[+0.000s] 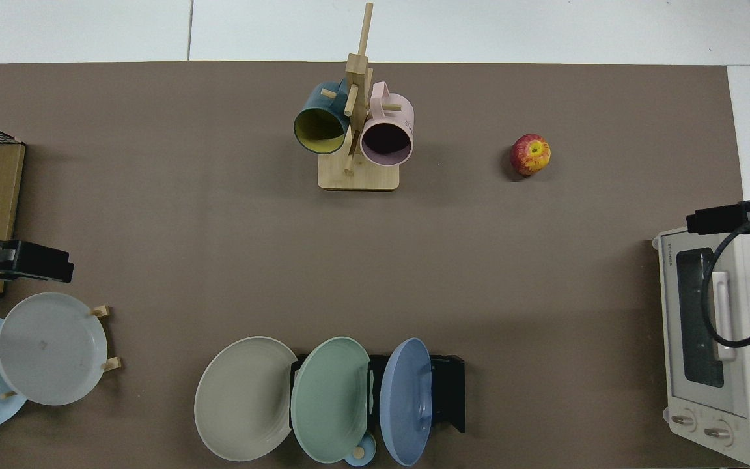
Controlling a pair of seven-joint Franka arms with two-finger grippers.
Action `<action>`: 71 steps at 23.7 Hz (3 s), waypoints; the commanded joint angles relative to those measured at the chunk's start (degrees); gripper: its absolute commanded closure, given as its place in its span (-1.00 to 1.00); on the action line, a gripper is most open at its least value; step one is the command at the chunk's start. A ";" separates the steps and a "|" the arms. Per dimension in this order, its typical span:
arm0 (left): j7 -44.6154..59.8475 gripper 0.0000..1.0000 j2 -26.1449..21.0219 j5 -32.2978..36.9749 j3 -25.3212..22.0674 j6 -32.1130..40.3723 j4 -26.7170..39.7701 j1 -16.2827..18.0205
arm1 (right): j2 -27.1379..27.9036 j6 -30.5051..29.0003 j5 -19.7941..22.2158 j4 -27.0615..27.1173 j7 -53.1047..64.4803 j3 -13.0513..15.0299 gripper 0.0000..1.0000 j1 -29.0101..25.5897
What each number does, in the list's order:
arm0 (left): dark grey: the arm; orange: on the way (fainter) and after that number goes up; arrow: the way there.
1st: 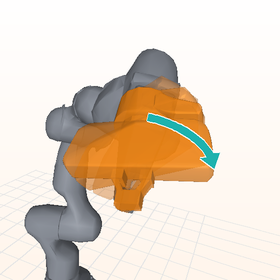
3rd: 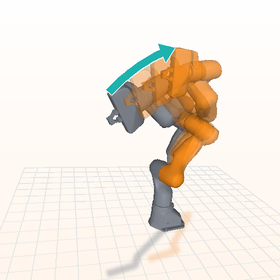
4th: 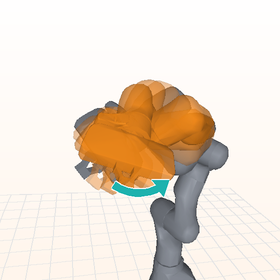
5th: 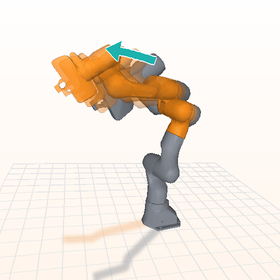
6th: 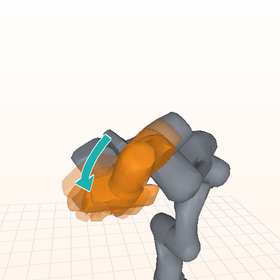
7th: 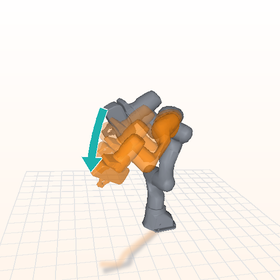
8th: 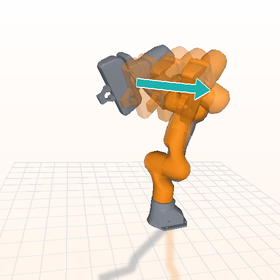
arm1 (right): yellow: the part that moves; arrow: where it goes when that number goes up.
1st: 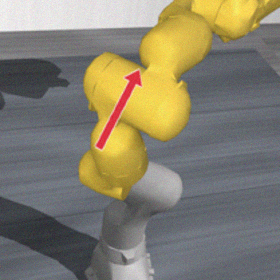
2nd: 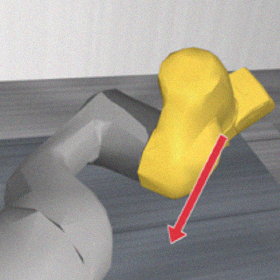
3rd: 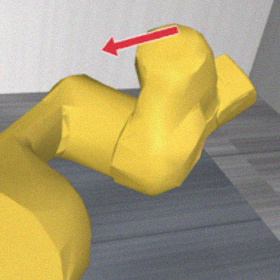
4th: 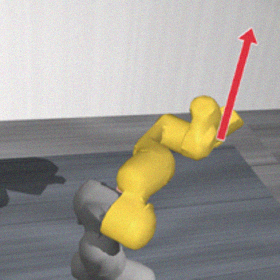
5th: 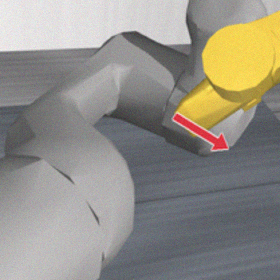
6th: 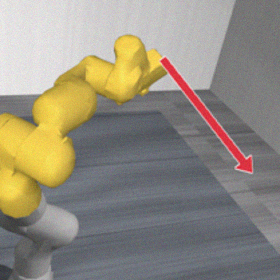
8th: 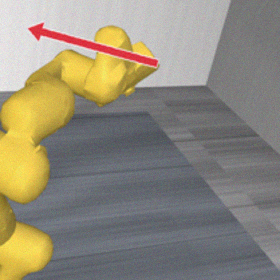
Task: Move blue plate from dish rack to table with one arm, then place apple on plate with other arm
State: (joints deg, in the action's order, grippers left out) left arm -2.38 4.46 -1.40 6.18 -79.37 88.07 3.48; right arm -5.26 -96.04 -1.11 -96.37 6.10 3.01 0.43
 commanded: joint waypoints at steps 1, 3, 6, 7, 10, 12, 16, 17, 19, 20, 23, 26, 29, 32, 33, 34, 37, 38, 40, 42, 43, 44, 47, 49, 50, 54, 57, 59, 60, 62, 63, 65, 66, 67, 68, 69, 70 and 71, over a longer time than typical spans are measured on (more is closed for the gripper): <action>-0.87 -1.00 0.81 1.22 -1.69 -0.52 0.44 -1.28 | -0.89 -0.12 -0.39 -0.83 -0.57 -0.20 -1.00 -0.16; -0.79 -1.00 0.81 1.14 -1.78 -0.78 0.35 -1.19 | -0.89 -0.20 -0.39 -0.83 -0.57 -0.11 -1.00 -0.16; -0.17 -1.00 0.73 0.87 -1.78 -0.78 0.26 -0.93 | -0.89 -0.12 -0.30 -0.83 -0.57 -0.20 -1.00 -0.34; -0.34 -1.00 0.73 0.87 -1.78 -0.78 0.35 -1.19 | -0.89 -0.12 -0.30 -0.83 -0.57 -0.11 -1.00 -0.34; -0.17 -1.00 0.73 0.96 -1.70 -0.78 0.26 -1.19 | -0.89 -0.12 -0.38 -0.83 -0.57 -0.20 -1.00 -0.17; 0.09 -1.00 0.81 0.87 -1.52 -0.52 0.35 -1.19 | -0.89 -0.20 -0.39 -0.83 -0.57 -0.20 -1.00 -0.16; -0.08 -1.00 0.81 0.70 -1.35 -0.87 0.35 -1.10 | -0.89 -0.20 -0.39 -0.83 -0.57 -0.20 -1.00 -0.16; -0.08 -1.00 0.73 0.43 -1.35 -1.22 0.35 -1.19 | -0.89 -0.12 -0.39 -0.75 -0.57 -0.11 -1.00 -0.16; -0.17 -1.00 0.81 -0.09 -1.00 -2.10 0.70 -1.19 | -0.89 -0.20 0.14 -0.83 -0.57 -0.11 -1.00 -0.25; -0.08 -1.00 0.90 -0.09 -0.73 -1.84 1.31 -1.28 | -0.89 -0.20 0.32 -0.83 -0.57 -0.11 -1.00 -0.34; 0.09 -1.00 2.57 -0.53 1.98 -2.10 3.51 -0.93 | -0.89 -0.47 0.40 -0.66 -0.57 -0.02 -1.00 -0.87; 0.18 -1.00 3.80 -3.77 5.77 -2.45 5.27 0.04 | -0.98 0.23 0.58 -0.75 -0.57 0.50 -1.00 -0.96; 2.19 -1.00 5.03 -7.38 8.57 -2.80 8.51 0.30 | -1.85 1.72 0.32 -1.01 1.19 0.77 -1.00 -2.18; 4.92 -1.00 7.22 -8.70 13.50 -7.10 12.73 0.30 | -2.48 2.87 -0.30 -1.45 0.75 0.77 -1.00 -2.80; 6.15 -1.00 7.66 -9.40 14.81 -8.77 13.96 0.30 | -2.39 2.61 -0.30 -1.36 0.49 0.77 -1.00 -2.80; 7.55 -1.00 8.02 -10.37 16.13 -10.00 14.67 0.30 | -2.04 2.26 -0.38 -1.19 0.14 0.77 -1.00 -2.80; 10.81 -1.00 7.93 -12.40 19.65 -11.15 16.08 0.30 | -1.25 1.03 0.58 -0.48 -1.27 0.59 -1.00 -2.19; 11.69 -1.00 7.76 -12.57 21.23 -11.94 16.78 0.30 | -0.72 1.03 0.67 -0.05 -1.44 0.50 -1.00 -2.10; 13.70 -1.00 7.58 -12.66 24.74 -15.09 18.71 0.39 | 1.03 1.11 0.49 1.09 -1.79 -0.11 -1.00 -2.01; 16.78 -1.00 7.49 -12.66 28.17 -19.57 21.60 0.30 | 3.84 1.03 0.41 3.81 -3.46 -0.29 -1.00 -1.92; 18.36 -1.00 7.67 -12.75 30.10 -21.94 23.01 0.39 | 5.33 1.03 0.49 5.22 -4.42 -0.29 -1.00 -1.49; 18.98 -1.00 8.10 -13.19 31.16 -23.44 24.16 0.39 | 6.48 0.85 0.49 6.10 -5.04 -0.29 -1.00 -0.61; 19.25 -0.99 9.07 -17.13 32.31 -24.68 25.92 0.48 | 8.59 -1.16 0.58 7.51 -5.49 -0.20 -1.00 1.15; 20.22 -0.99 8.29 -18.02 35.72 -28.10 27.50 0.74 | 9.91 -2.75 0.58 7.78 -5.49 -0.20 -1.00 1.15; 20.92 -0.99 8.11 -18.11 38.09 -30.73 29.07 1.00 | 10.44 -3.10 0.58 7.95 -5.49 -0.29 -1.00 1.07; 23.82 -0.98 8.02 -18.64 41.89 -35.76 33.48 1.62 | 14.91 -4.94 0.49 10.50 -5.93 -0.29 -1.00 1.24; 25.22 -0.98 7.41 -18.82 44.97 -36.99 36.29 1.80 | 19.04 -6.18 0.58 13.31 -6.98 -0.29 -1.00 1.94; 25.84 -0.90 7.14 -18.90 45.85 -40.23 38.31 1.71 | 21.86 -6.70 0.49 15.68 -7.59 -0.29 -1.00 2.12; 26.02 -0.82 7.05 -19.16 45.94 -41.47 38.75 1.71 | 22.74 -7.75 0.49 16.04 -8.38 -0.29 -1.00 2.38; 26.89 -0.45 6.79 -19.26 45.94 -41.48 38.67 1.71 | 23.71 -10.30 0.49 15.78 -9.44 -0.29 -1.00 3.52; 27.60 -0.19 6.70 -19.26 46.03 -41.39 38.58 1.71 | 24.41 -11.62 0.41 15.60 -9.79 -0.29 -1.00 3.87; 28.04 0.27 6.61 -19.26 46.03 -41.30 38.58 1.71 | 26.25 -14.34 -0.03 15.51 -10.41 -0.29 -1.00 4.14; 28.04 0.44 6.53 -19.26 46.03 -41.30 38.50 1.62 | 27.13 -15.75 -0.12 15.43 -10.67 -0.29 -1.00 4.14; 28.13 0.55 6.35 -19.26 46.03 -41.21 38.41 1.62 | 27.84 -16.89 -0.21 15.34 -10.94 -0.29 -1.00 4.23; 28.22 0.66 6.35 -19.26 46.03 -40.95 38.32 1.27 | 28.63 -17.86 -0.21 15.34 -11.20 -0.29 -1.00 4.40; 28.65 0.81 6.35 -19.34 46.03 -40.43 38.15 1.01 | 29.51 -18.83 -0.12 15.34 -11.90 -0.29 -1.00 4.93; 29.70 1.00 6.35 -19.43 46.03 -40.07 37.80 0.92 | 30.21 -19.71 -0.12 15.34 -12.43 -0.29 -1.00 5.46; 30.67 1.00 6.35 -19.43 46.03 -39.72 37.36 0.83 | 30.83 -20.50 -0.12 15.34 -12.78 -0.29 -1.00 5.72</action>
State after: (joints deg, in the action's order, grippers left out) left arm 25.62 9.96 -19.53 51.67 -119.58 125.73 4.21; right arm 21.89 -113.68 -1.07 -83.03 -4.25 2.77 5.25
